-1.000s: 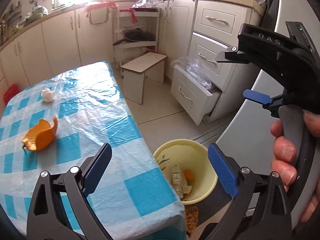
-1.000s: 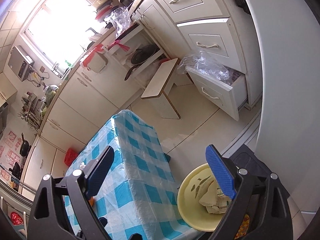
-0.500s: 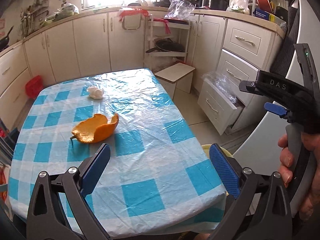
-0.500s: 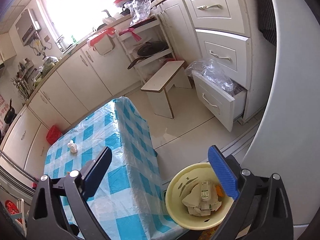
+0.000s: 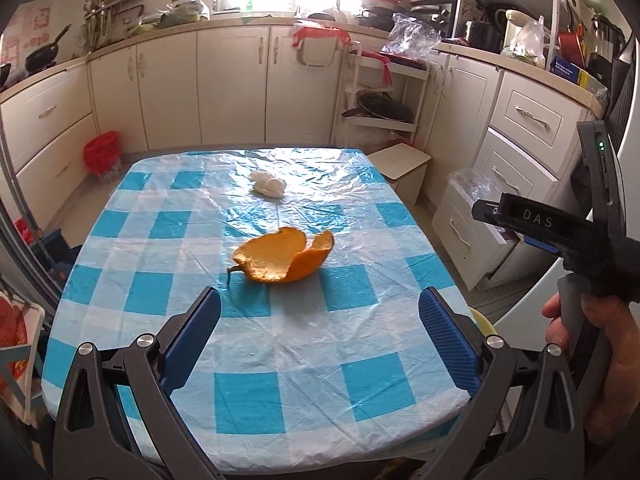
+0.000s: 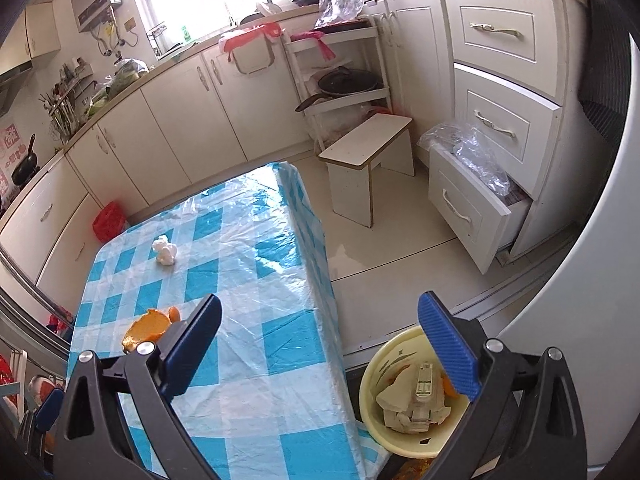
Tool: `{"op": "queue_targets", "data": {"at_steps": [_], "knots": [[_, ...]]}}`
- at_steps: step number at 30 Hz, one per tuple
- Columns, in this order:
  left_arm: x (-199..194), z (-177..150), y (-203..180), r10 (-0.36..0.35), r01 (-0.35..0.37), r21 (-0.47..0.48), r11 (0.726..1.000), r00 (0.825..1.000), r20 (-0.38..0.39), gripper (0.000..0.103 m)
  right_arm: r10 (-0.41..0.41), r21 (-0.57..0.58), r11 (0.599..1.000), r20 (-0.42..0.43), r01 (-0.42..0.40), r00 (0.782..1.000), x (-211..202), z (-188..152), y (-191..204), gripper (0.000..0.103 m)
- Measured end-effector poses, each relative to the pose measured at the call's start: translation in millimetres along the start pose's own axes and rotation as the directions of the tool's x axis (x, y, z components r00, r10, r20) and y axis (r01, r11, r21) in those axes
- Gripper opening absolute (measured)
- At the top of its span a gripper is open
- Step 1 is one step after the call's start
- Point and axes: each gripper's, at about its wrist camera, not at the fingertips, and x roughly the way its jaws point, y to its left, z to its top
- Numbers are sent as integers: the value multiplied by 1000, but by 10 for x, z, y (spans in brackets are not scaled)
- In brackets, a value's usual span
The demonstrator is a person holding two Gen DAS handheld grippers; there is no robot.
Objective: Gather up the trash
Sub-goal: 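Move both open tools back over the table toward the remaining peel, then grasp the white tissue with the left tool while the right tool grasps the orange peel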
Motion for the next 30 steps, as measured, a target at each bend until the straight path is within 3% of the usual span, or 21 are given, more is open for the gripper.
{"op": "queue_targets", "data": {"at_steps": [8,15,19,25,27,29,30], "knots": [[-29,-17,660,83,-81,-110,991,997,8,95,58,-97,993,-92,-67,994,310,-127,570,94],[-43,6,1156,135,-130,-204,970,991,14,95,158,-85,980,-236,-182,959,675,-320,1068,94],[18,74,1262,142,-137,-191,972,990,15,95,161,-60,981,-276,-185,947,865,-409,1258,94],[282,378,1230,124,-120,-102,988,992,33,95,139,-80,982,-288,-169,948,1083,-509,1432,93],[460,518,1189,109,-107,-71,992,993,37,95,148,-88,980,-262,-176,954,1082,-502,1421,81],[688,661,1131,92,-91,-48,995,995,30,95,167,-87,976,-270,-197,948,1086,-485,1395,43],[833,732,1087,78,-77,-34,996,997,17,95,185,-73,974,-284,-213,941,1092,-475,1357,38]]}}
